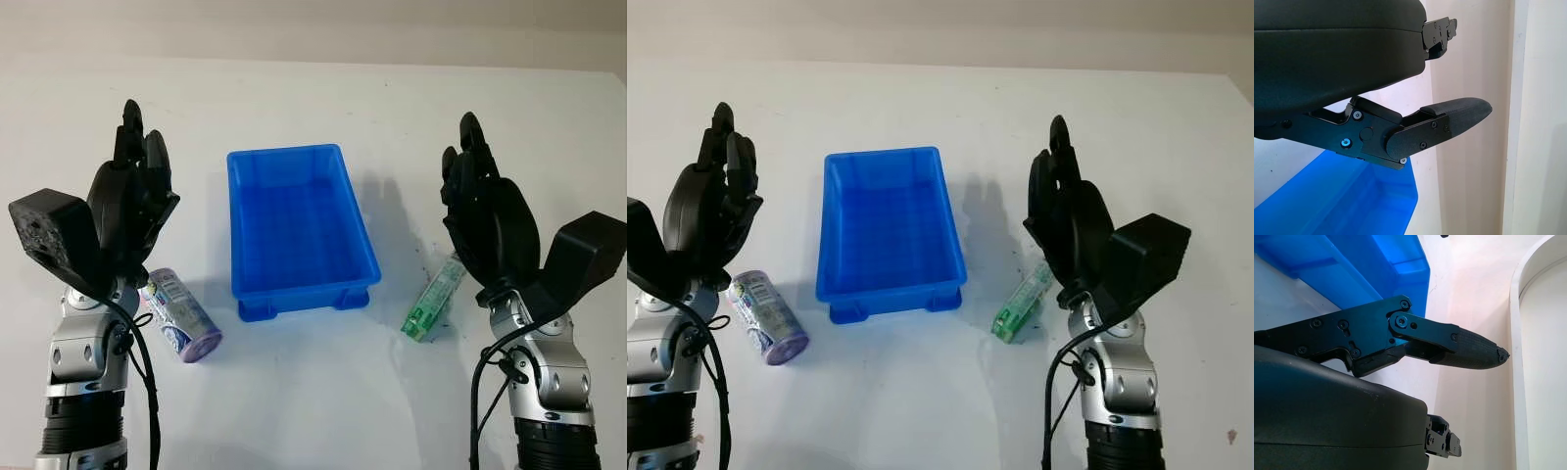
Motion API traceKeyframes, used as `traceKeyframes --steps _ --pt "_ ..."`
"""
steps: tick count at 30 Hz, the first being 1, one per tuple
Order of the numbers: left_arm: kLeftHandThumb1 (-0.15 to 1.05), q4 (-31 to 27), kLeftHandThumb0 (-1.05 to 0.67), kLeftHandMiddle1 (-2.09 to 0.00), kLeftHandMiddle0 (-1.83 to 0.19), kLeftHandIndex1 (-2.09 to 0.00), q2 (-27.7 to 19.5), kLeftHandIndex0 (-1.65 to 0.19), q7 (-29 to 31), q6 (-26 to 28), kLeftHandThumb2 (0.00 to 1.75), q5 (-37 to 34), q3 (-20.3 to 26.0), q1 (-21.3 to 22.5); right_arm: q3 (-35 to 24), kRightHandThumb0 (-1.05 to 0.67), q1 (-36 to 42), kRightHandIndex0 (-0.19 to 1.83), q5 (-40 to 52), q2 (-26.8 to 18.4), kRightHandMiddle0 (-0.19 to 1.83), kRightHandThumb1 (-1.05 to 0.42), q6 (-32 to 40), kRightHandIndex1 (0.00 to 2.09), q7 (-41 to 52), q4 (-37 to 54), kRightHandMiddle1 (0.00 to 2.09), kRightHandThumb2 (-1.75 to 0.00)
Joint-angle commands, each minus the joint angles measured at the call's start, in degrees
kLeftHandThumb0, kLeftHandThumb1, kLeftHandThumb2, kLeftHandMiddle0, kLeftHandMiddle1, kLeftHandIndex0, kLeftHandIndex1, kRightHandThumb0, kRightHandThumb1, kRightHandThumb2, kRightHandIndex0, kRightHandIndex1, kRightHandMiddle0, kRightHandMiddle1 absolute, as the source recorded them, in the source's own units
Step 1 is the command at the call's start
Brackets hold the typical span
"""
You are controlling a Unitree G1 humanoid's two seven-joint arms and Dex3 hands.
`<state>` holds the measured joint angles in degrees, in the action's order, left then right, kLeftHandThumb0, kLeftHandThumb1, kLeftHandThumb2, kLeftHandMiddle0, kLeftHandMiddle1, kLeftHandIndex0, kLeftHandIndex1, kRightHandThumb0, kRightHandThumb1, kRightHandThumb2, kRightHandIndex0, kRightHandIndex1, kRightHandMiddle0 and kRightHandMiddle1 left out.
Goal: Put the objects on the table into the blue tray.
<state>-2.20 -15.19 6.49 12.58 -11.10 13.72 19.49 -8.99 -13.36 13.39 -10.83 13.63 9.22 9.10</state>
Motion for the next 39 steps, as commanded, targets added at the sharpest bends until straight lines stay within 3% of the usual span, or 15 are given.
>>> traceKeyframes --steps 1,12,15,21,25,30,32,36,39 --pt "1.05 -0.44 -0.74 0.00 0.19 0.00 0.17 0.19 0.11 -0.56 0.73 -0.37 0.13 0.51 -0.38 -0.76 0.14 -0.19 -0.02 -0.28 -0.19 -1.05 -0.22 0.00 -0.03 0.66 0.00 -0.68" --pt "1.05 4.34 -0.75 0.00 0.19 0.00 0.65 0.19 -0.40 -2.22 0.71 0.70 -1.06 3.91 -1.96 -0.76 -2.13 -0.19 1.96 -0.01 -0.19 -1.05 -0.28 0.00 0.17 -2.79 0.00 -0.63" --pt "1.05 4.51 -0.75 0.00 0.19 0.00 0.40 0.19 -0.03 -3.03 0.72 0.78 -1.06 3.76 -2.59 -0.76 -2.71 -0.19 1.39 -2.99 -0.19 -1.05 -0.41 0.00 2.10 -3.16 0.00 -0.63" --pt "1.05 4.69 -0.74 0.00 0.19 0.00 0.39 0.19 0.03 -4.46 0.73 0.24 -0.38 3.25 -4.17 -0.65 -4.85 -0.14 -0.37 -7.74 -0.10 -1.05 -1.49 0.04 3.81 -3.38 0.06 -0.34" --pt "1.05 4.68 -0.73 0.00 0.19 0.00 0.14 0.19 0.59 -4.84 0.74 -0.12 0.03 3.12 -4.39 -0.54 -7.16 0.18 -4.00 -16.44 0.14 -1.01 -3.91 0.20 9.23 -5.28 0.23 -0.09" --pt "1.05 4.49 -0.72 0.00 0.19 0.00 -0.34 0.19 0.64 -4.89 0.75 0.53 -0.03 3.19 -3.37 -0.45 -8.21 0.28 -6.79 -26.63 0.20 -0.90 -2.91 0.24 17.45 -5.68 0.29 -0.03" --pt "1.05 4.59 -0.72 0.00 0.19 0.00 -0.42 0.19 0.65 -5.02 0.75 0.69 -0.05 3.22 -2.27 -0.38 -8.11 0.39 -9.34 -31.64 0.34 -0.81 -4.06 0.24 21.75 -5.24 0.24 -0.04" --pt "1.05 4.94 -0.72 0.00 0.19 0.00 -0.27 0.19 0.68 -5.30 0.75 0.73 -0.11 3.30 0.57 -0.42 -7.31 0.51 -16.71 -39.16 0.51 -0.76 -16.46 0.24 26.91 -7.02 0.20 -0.05" --pt "1.05 5.13 -0.71 0.00 0.19 0.00 0.05 0.19 0.72 -5.23 0.74 0.36 -0.13 3.53 2.61 -0.43 -5.78 0.48 -22.46 -43.67 0.52 -0.75 -22.22 0.16 29.31 -5.36 0.15 -0.05"
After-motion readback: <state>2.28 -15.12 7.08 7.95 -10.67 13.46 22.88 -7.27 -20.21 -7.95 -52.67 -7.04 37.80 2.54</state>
